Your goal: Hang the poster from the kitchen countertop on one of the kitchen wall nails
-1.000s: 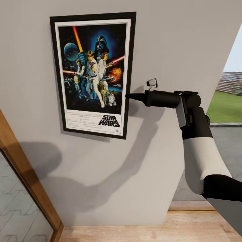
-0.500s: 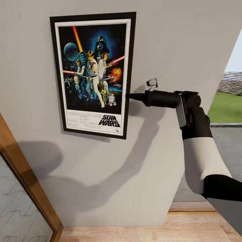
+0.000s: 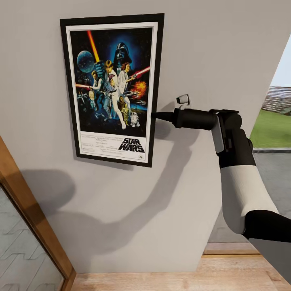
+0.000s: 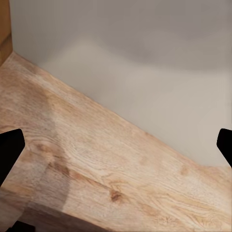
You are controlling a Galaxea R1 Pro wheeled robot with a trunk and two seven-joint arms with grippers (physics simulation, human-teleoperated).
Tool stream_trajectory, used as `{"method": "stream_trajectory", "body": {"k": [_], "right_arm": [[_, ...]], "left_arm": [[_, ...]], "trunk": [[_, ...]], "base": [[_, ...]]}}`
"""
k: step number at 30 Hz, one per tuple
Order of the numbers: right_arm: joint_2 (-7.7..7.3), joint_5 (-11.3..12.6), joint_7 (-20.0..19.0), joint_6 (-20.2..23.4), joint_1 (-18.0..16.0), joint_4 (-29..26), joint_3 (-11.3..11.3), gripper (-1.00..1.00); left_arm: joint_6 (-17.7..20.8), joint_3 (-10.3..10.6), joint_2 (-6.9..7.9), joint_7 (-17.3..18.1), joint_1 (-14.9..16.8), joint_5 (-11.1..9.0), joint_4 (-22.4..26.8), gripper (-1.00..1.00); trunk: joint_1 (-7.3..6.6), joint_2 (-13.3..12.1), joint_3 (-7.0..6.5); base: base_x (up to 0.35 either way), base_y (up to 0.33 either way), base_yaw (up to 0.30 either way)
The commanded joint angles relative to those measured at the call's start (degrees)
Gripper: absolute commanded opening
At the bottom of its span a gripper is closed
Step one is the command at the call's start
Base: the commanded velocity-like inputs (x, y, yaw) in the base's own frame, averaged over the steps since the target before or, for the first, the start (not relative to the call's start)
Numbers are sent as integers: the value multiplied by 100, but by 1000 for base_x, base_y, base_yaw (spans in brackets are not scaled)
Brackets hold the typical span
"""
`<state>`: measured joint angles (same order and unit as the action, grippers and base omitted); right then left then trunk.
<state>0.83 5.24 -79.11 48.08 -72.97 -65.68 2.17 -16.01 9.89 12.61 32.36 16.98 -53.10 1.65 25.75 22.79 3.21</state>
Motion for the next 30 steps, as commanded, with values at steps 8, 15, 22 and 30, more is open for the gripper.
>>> {"method": "stream_trajectory", "body": {"k": [8, 15, 22, 30], "right_arm": [[5, 3, -16, 52, -6, 2, 11, -100], [5, 3, -16, 52, -6, 2, 11, -100], [5, 3, -23, 53, -6, 2, 5, -100], [5, 6, -15, 51, -6, -1, 1, 100]], "left_arm": [[-25, 48, 0, 16, 6, -41, -7, 100], [-25, 48, 0, 16, 6, -41, -7, 100], [-21, 55, 73, 26, 7, -36, -7, 100], [-17, 57, 92, 25, 7, -40, -7, 100]], "trunk": [[4, 13, 13], [4, 13, 13], [4, 13, 13], [4, 13, 13]], "base": [[0, 0, 0], [0, 0, 0], [71, 0, 0], [130, 0, 0]]}}
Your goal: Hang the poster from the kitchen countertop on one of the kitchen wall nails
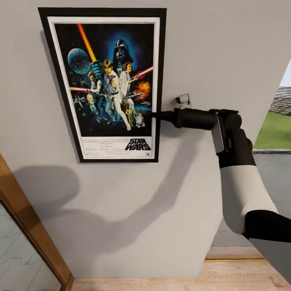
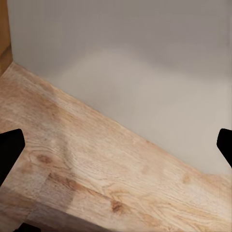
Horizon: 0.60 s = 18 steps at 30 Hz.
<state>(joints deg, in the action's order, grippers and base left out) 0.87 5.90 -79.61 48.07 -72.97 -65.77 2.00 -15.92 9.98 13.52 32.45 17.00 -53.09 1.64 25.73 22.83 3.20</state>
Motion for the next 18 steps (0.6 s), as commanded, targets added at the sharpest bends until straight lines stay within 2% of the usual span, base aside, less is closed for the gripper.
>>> {"method": "stream_trajectory", "body": {"k": [1, 7, 13, 18], "right_arm": [[1, -56, 34, 53, -6, -9, 8, 100], [1, -56, 33, 54, -6, -52, 8, 100], [1, -55, 33, 54, -6, -61, 17, 100], [1, -54, 17, 60, -6, -67, 22, 100]], "left_arm": [[-25, 48, 2, 16, 5, -41, -6, 100], [-26, 48, 2, 16, 4, -37, -6, 100], [-33, 48, 2, 25, 5, -41, -6, 100], [-31, 42, 2, 26, 5, -42, -6, 100]], "trunk": [[6, 9, 14], [6, 9, 14], [6, 9, 14], [6, 9, 14]], "base": [[4, 0, 0], [-6, 0, 0], [-192, 0, 0], [-56, 0, 0]]}}
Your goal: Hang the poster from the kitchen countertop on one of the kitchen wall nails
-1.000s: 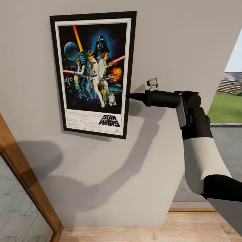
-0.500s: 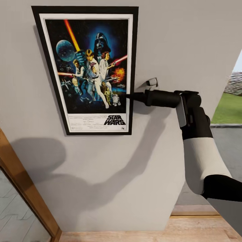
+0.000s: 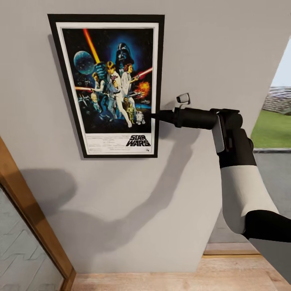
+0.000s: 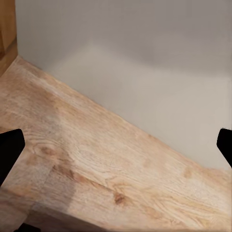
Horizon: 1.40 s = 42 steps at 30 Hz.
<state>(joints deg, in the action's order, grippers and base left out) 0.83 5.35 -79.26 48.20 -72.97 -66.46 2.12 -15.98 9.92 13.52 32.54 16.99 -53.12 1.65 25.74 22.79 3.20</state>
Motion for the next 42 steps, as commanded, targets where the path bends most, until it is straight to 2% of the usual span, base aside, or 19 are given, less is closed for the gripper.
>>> {"method": "stream_trajectory", "body": {"k": [1, 13, 19, 20, 21, 23, 26, 27, 29, 30, 33, 35, 37, 38, 39, 40, 41, 42], "right_arm": [[5, -2, -17, 48, -6, 2, 10, 100], [5, -7, -22, 42, 1, 7, 8, 100], [5, 3, -35, 38, 172, -3, 8, 100], [5, 6, -40, 35, 336, -81, 8, 100], [-23, 9, -51, -61, 1334, -515, 22, 100], [-130, 10, -53, -303, 1842, -563, 24, 100], [-237, 15, -78, -551, 2478, -583, 25, 100], [-295, 14, -127, -701, 2825, -585, 25, 100], [-339, 11, -179, -900, 3164, -579, 28, 100], [-367, 7, -213, -1154, 3520, -566, 30, 100], [-392, 3, -243, -1469, 3989, -551, 32, 100], [-411, -10, -245, -1798, 4652, -495, 33, 100], [-417, -20, -227, -1999, 4993, -413, 35, 100], [-423, -28, -191, -2299, 5316, -253, 40, 100], [-433, -31, -171, -2460, 5459, -156, 51, 100], [-466, -35, -127, -2769, 5711, 66, 115, 100], [-489, -37, -105, -2905, 5819, 193, 174, 100], [-564, -39, -66, -3126, 6012, 508, 336, 100]], "left_arm": [[-26, 49, 1, 16, 6, -40, -7, 100], [-27, 54, 1, 20, 6, -39, -6, 100], [-28, 52, 2, 23, 3, -39, -6, 100], [-28, 50, 1, 23, 5, -40, -6, 100], [-26, 52, 2, 22, 5, -40, -6, 100], [-27, 53, 1, 23, 6, -39, -6, 100], [-25, 54, 1, 19, 4, -35, -6, 100], [-23, 54, 1, 18, 5, -34, -6, 100], [-22, 54, 1, 17, 5, -33, -6, 100], [-23, 54, 1, 16, 4, -33, -6, 100], [-22, 54, 1, 16, 3, -33, -6, 100], [-21, 54, 1, 17, 4, -32, -6, 100], [-24, 56, 1, 20, 5, -29, -6, 100], [-25, 58, -1, 21, 5, -25, -6, 100], [-26, 61, -2, 22, 4, -23, -6, 100], [-27, 65, -4, 25, 4, -18, -6, 100], [-27, 66, -5, 26, 5, -16, -6, 100], [-27, 70, -6, 29, 5, -12, -6, 100]], "trunk": [[4, 13, 13], [4, 13, -4], [4, 13, -56], [4, 13, -65], [4, 13, -75], [4, 13, -94], [4, 13, -123], [4, 13, -132], [4, 13, -151], [4, 13, -161], [4, 13, -189], [4, 13, -208], [4, 13, -228], [4, 13, -237], [4, 13, -247], [4, 13, -256], [4, 13, -266], [4, 13, -275]], "base": [[-6, 0, 0], [-243, 0, 0], [-336, 0, 0], [-257, 0, 0], [-28, 0, 0], [-14, 0, 0], [-6, 0, 0], [-3, 0, 0], [-2, 0, 0], [-1, 0, 0], [0, 0, 0], [0, 0, 0], [0, 0, 0], [0, 0, 0], [0, 0, 0], [0, 0, 0], [0, 0, 0], [0, 0, 0]]}}
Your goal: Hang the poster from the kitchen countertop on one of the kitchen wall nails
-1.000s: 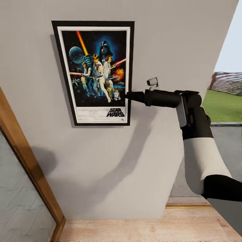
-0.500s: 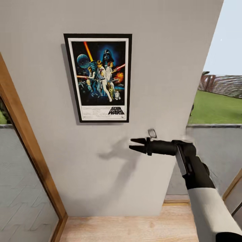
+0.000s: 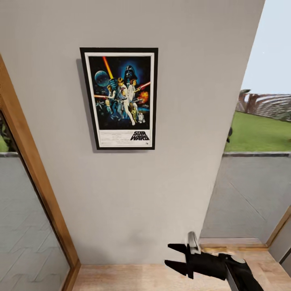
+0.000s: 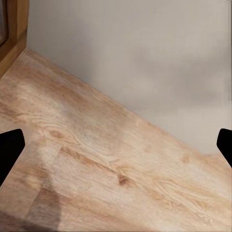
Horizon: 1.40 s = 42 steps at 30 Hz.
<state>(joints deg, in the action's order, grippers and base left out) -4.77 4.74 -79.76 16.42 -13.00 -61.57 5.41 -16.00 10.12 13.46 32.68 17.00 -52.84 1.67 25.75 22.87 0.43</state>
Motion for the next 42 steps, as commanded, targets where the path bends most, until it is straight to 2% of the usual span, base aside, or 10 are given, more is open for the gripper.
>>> {"method": "stream_trajectory", "body": {"k": [1, 5, 7, 9, 12, 20, 22, 25, 33, 42], "right_arm": [[-50, 21, 0, -39, 94, 193, 86, 100], [-387, 16, 56, -529, 316, 1229, 325, 100], [-694, 17, 192, -1261, 388, 2401, 399, 100], [-773, 18, 494, -1740, 408, 3007, 415, 100], [-807, 18, 911, -2113, 419, 3418, 410, 100], [-772, 15, 2640, -2549, 429, 4094, 391, 100], [-681, 11, 3199, -2568, 430, 4181, 388, 100], [-567, 5, 3626, -2578, 430, 4221, 380, 100], [-347, -6, 4539, -2585, 426, 4254, 362, 100], [-282, -1, 4843, -2591, 424, 4258, 364, 100]], "left_arm": [[-26, 52, 0, 15, 4, -37, -9, 100], [-24, 65, -10, 3, 5, -29, -9, 100], [-25, 77, -69, -20, 4, -28, -9, 100], [-30, 76, -117, -27, 4, -31, -9, 100], [-32, 72, -142, -30, 3, -32, -9, 100], [-35, 71, -167, -34, 5, -33, -9, 100], [-37, 70, -168, -35, 4, -33, -9, 100], [-41, 70, -168, -41, 4, -34, -9, 100], [-51, 69, -168, -50, 5, -34, -9, 100], [-53, 69, -160, -51, 5, -34, -9, 100]], "trunk": [[3, 5, -7], [3, 5, -45], [3, 5, -64], [3, 5, -84], [3, 5, -112], [3, 5, -189], [3, 5, -208], [3, 5, -236], [3, 5, -313], [3, 5, -399]], "base": [[0, 0, 0], [0, 0, 0], [0, 0, 0], [0, 0, 0], [0, 0, 0], [0, 0, 0], [0, 0, 0], [0, 0, 0], [0, 0, 0], [0, 0, 0]]}}
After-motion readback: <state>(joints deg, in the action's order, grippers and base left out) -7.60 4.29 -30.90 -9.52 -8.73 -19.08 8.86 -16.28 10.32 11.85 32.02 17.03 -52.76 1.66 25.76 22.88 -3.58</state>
